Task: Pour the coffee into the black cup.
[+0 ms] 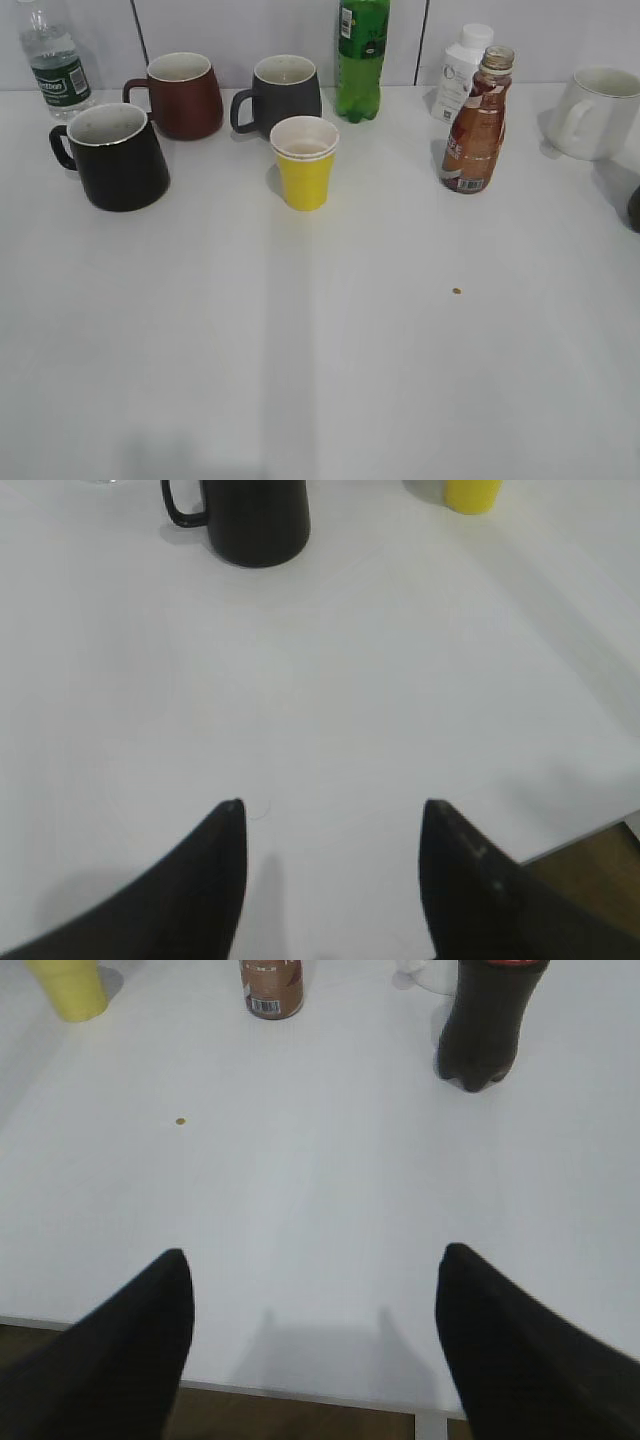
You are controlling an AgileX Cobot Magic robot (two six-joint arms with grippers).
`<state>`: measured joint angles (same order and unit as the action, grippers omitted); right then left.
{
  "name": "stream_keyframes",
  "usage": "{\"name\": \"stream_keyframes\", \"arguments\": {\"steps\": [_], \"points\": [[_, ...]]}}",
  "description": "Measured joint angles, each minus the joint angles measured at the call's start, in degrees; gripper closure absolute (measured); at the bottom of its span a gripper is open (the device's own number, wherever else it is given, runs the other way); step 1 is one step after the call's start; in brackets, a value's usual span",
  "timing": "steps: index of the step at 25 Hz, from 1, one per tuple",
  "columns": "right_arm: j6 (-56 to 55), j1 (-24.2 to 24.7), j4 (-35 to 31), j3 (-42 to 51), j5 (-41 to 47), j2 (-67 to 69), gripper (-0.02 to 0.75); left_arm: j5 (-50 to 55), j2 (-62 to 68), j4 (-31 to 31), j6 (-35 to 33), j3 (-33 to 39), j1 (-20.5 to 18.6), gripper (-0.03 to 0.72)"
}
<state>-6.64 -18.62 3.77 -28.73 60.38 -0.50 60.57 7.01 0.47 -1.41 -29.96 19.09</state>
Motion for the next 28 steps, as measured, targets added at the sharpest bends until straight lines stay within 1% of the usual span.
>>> {"name": "stream_keyframes", "arguments": {"steps": [4,7,16,19,23,28], "points": [[0.00,0.07,0.00,0.00,0.00,0.00,0.149,0.00,-0.05,-0.04,0.00,0.00,-1.39,0.276],[0.00,1.10,-0.05,0.00,0.00,0.00,0.149,0.00,-0.05,-0.04,-0.05,0.00,-2.77,0.287],[0.00,11.21,-0.05,0.00,0.00,0.00,0.149,0.00,-0.05,-0.04,-0.05,0.00,-7.71,0.292],[0.00,13.13,-0.05,0.00,0.00,0.00,0.149,0.00,-0.06,-0.04,-0.05,0.00,-8.82,0.298],[0.00,13.45,-0.05,0.00,0.00,0.00,0.149,0.06,-1.53,-0.04,-0.05,0.00,-9.94,0.320],[0.00,13.50,-0.05,0.00,-0.05,0.00,0.149,0.25,-3.79,-0.04,-0.05,0.00,-12.46,0.340]]}}
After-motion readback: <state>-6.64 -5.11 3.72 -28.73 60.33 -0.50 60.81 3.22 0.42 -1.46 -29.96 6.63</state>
